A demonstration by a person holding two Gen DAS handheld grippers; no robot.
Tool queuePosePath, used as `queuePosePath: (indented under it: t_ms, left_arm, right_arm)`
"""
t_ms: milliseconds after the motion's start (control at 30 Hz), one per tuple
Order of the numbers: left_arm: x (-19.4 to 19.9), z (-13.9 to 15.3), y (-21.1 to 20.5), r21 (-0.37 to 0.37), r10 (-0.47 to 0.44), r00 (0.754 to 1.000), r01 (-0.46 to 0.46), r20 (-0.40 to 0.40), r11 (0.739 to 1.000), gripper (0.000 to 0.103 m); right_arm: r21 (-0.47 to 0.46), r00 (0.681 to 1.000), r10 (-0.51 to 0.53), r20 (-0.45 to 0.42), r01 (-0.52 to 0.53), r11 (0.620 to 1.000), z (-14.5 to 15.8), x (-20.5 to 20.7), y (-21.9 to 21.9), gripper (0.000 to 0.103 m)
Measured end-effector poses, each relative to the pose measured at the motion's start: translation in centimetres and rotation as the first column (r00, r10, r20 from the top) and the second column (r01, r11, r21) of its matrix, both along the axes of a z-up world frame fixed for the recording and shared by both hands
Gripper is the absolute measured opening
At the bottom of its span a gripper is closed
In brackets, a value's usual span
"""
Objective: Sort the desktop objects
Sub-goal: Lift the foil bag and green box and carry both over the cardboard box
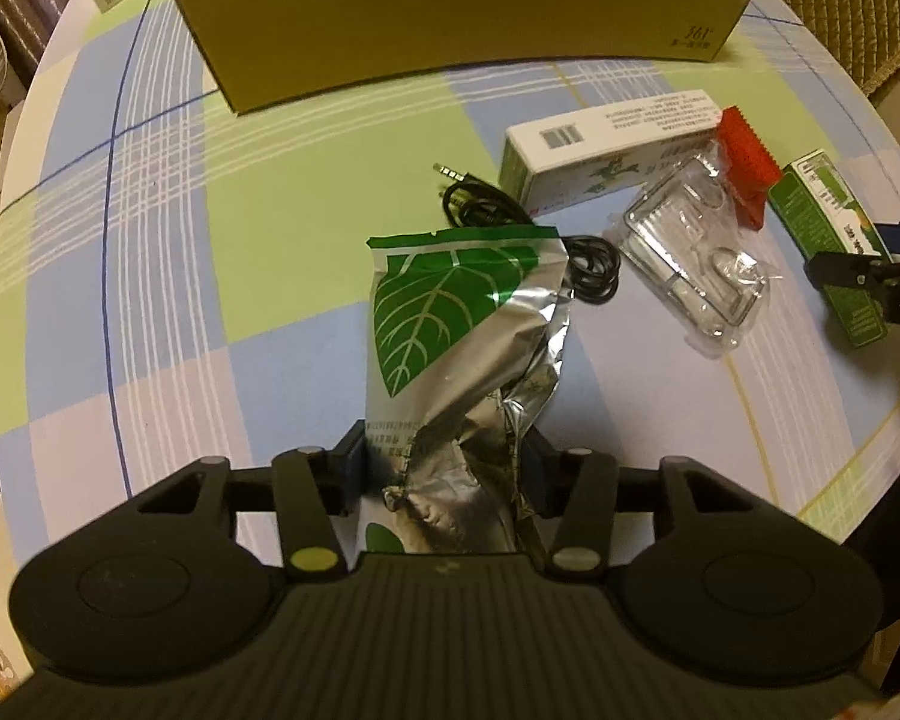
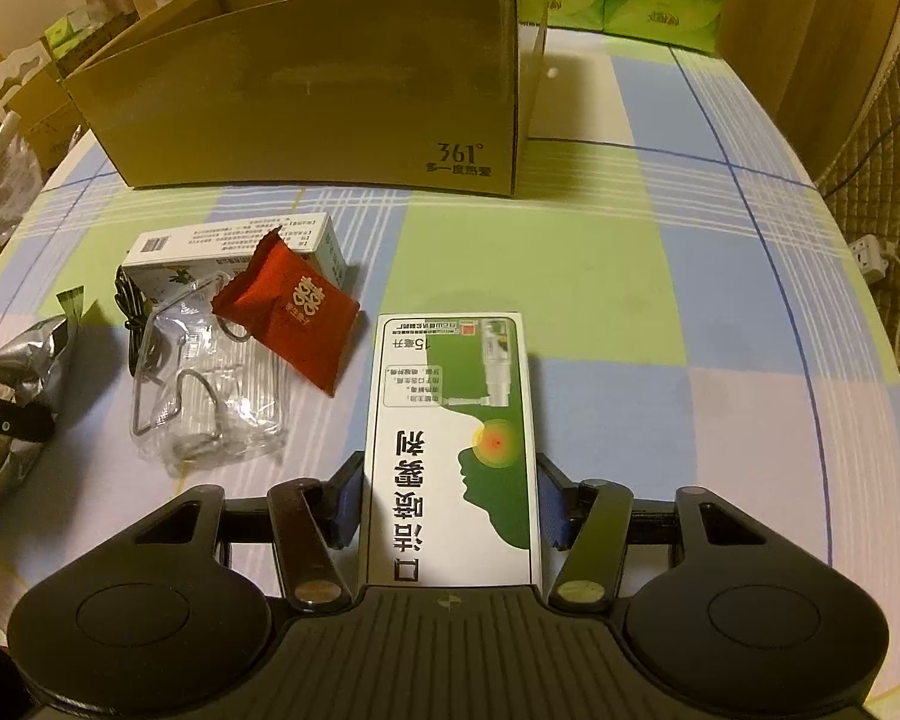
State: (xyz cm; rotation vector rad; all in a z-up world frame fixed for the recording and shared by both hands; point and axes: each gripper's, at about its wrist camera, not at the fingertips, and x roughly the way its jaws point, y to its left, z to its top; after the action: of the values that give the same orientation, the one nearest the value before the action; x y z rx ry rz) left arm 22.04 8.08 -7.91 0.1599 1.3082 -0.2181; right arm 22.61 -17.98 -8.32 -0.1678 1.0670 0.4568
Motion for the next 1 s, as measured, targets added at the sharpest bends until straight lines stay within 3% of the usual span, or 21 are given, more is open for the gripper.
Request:
queuePosePath:
  t_ms: [200, 300, 400, 467, 567, 1000]
  left_arm:
    - [-0.3, -0.7, -0.1, 0.022, -0.032, 0.999, 0.033, -0.022, 0.999, 0.069]
    - [-0.4, -0.8, -0.2, 0.034, -0.048, 0.999, 0.049, -0.025, 0.998, 0.070]
    - [-0.5, -0.8, -0.3, 0.032, -0.052, 0.998, 0.053, -0.023, 0.998, 0.065]
    - [-0.6, -0.5, -0.4, 0.035, -0.061, 0.998, 0.061, -0.015, 0.997, 0.048]
    - [-0.7, 0.1, -0.2, 0.030, -0.059, 0.998, 0.060, -0.007, 0.998, 0.041]
    - [-1.8, 4.2, -0.9, 0.026, -0.050, 0.997, 0.049, 0.058, 0.998, 0.040]
  right_arm:
    - [-0.010, 1.000, 0.012, 0.007, -0.011, 1.000, -0.1, -0.1, 0.2, 0.053]
    - [-0.025, 1.000, 0.021, 0.015, -0.020, 0.999, -0.2, -0.2, 0.5, 0.053]
    - [-0.040, 0.999, 0.029, 0.023, -0.028, 0.999, -0.2, -0.3, 0.7, 0.053]
    - [-0.052, 0.999, 0.038, 0.032, -0.036, 0.998, -0.3, -0.5, 0.9, 0.053]
    - [-0.040, 0.999, 0.030, 0.033, -0.029, 0.999, -0.3, -0.4, 0.7, 0.053]
    - [0.077, 0.999, -0.022, 0.040, 0.019, 0.997, 2.8, -2.0, -0.4, 0.053]
